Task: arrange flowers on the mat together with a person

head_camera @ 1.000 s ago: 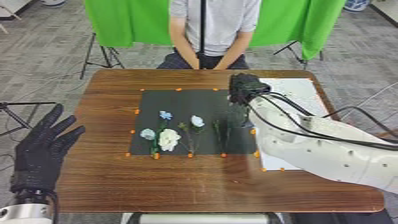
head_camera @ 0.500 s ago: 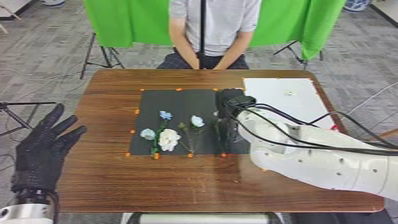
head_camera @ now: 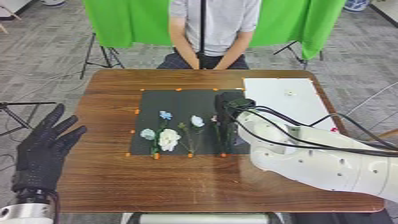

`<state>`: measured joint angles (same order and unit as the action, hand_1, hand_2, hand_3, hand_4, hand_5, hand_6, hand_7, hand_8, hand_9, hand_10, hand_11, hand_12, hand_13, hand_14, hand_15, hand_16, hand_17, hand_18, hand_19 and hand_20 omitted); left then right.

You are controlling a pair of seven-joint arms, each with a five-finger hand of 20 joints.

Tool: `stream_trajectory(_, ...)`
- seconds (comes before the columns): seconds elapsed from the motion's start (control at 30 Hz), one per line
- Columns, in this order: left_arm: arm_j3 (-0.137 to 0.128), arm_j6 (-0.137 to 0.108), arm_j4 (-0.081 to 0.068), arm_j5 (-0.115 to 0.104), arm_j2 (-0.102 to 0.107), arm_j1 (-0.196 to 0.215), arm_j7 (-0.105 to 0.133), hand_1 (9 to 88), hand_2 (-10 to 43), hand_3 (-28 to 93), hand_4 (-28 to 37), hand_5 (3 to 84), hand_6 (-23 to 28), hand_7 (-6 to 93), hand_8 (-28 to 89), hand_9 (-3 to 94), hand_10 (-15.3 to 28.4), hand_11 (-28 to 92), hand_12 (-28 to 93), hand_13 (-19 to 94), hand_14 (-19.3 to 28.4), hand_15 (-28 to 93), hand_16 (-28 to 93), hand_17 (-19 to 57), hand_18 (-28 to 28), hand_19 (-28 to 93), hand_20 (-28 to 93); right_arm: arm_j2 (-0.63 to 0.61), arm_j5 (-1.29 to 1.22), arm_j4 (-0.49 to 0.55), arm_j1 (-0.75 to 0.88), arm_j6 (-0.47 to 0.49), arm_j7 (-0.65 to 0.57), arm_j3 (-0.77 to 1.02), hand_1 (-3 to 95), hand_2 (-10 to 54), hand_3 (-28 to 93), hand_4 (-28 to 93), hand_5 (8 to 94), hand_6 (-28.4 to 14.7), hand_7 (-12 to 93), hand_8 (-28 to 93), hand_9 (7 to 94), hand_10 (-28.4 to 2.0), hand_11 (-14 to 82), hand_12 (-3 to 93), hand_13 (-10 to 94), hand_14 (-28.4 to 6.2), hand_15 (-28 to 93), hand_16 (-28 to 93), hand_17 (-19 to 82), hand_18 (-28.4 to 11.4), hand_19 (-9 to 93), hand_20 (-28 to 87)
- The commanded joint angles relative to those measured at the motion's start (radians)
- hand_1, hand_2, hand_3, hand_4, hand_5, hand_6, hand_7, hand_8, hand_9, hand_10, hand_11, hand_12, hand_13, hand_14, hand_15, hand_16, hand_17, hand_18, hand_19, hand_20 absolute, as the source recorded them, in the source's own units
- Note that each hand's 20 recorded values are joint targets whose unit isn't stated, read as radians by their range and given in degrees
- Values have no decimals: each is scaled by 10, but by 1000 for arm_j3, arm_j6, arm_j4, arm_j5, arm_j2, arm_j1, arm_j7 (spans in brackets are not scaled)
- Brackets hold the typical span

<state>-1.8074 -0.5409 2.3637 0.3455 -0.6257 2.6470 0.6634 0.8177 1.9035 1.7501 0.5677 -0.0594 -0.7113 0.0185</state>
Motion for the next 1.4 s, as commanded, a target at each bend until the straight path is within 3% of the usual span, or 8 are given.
stream_trajectory(0.03, 7, -8, -3, -3, -2, 15, -4, 194, 81, 751, -277, 299, 42, 106, -85, 285, 144, 176, 125, 203, 216, 449, -50, -99, 176, 371, 166, -28, -5, 42, 16, 18, -4, 65, 459, -95, 742, -280, 608, 7, 185, -137, 746, -105, 235, 253, 723, -64, 568, 162, 299, -168, 824, 2)
stream_trajectory(0.27, 4, 6, -2, 28, -28, 11, -27, 194, 81, 749, -276, 299, 42, 106, -86, 285, 144, 176, 125, 203, 215, 449, -50, -99, 176, 370, 166, -105, -203, 167, 241, -29, 15, 383, 401, -73, 748, -252, 603, -2, 176, -133, 704, -131, 273, 180, 691, -85, 563, 145, 277, -183, 811, -4)
stream_trajectory(0.37, -6, 27, 1, 82, -78, 2, -101, 194, 81, 748, -277, 299, 42, 106, -85, 285, 144, 175, 125, 202, 216, 448, -50, -99, 176, 370, 166, -123, -339, 230, 436, -31, 45, 608, 368, -37, 728, -250, 595, -14, 169, -133, 679, -149, 248, 167, 659, -109, 553, 136, 253, -195, 789, -9)
stream_trajectory(0.53, -6, 46, 0, 118, -107, -9, -143, 193, 81, 749, -277, 299, 42, 105, -85, 284, 144, 175, 125, 203, 215, 448, -49, -100, 176, 371, 166, -90, -606, 320, 776, -50, 120, 999, 303, 13, 714, -241, 571, -30, 154, -127, 625, -174, 209, 156, 609, -144, 547, 118, 224, -216, 760, -11)
stream_trajectory(0.8, 16, 45, -5, 108, -86, -19, -117, 192, 82, 747, -279, 299, 41, 106, -85, 284, 144, 176, 125, 202, 215, 447, -49, -100, 176, 370, 166, -15, -1187, 364, 1091, -164, 389, 1308, 263, 55, 708, -233, 524, -39, 144, -118, 560, -196, 181, 150, 517, -177, 545, 89, 168, -212, 697, 2)
stream_trajectory(0.93, 14, 48, -6, 101, -84, -10, -110, 191, 80, 749, -279, 299, 42, 105, -85, 284, 144, 175, 125, 202, 215, 446, -48, -99, 175, 368, 165, 0, -1126, 386, 1168, -175, 438, 1367, 261, 53, 714, -234, 506, -33, 146, -120, 537, -195, 180, 150, 493, -176, 536, 79, 150, -214, 669, 15)
stream_trajectory(1.13, 1, 69, -8, 124, -112, -8, -138, 185, 80, 747, -282, 299, 40, 105, -86, 283, 143, 170, 124, 202, 215, 438, -50, -99, 176, 365, 163, 14, -1181, 405, 1289, -155, 532, 1467, 249, 43, 730, -244, 482, -27, 136, -114, 499, -192, 153, 151, 452, -184, 483, 86, 131, -219, 615, 71)
stream_trajectory(1.4, 2, 54, -6, 96, -87, 10, -94, 176, 80, 745, -283, 300, 39, 100, -85, 284, 142, 165, 124, 206, 210, 414, -46, -99, 181, 360, 157, 15, -1217, 399, 1330, -147, 589, 1492, 245, 41, 733, -245, 471, -23, 138, -115, 483, -189, 138, 150, 427, -185, 447, 90, 118, -217, 588, 90)
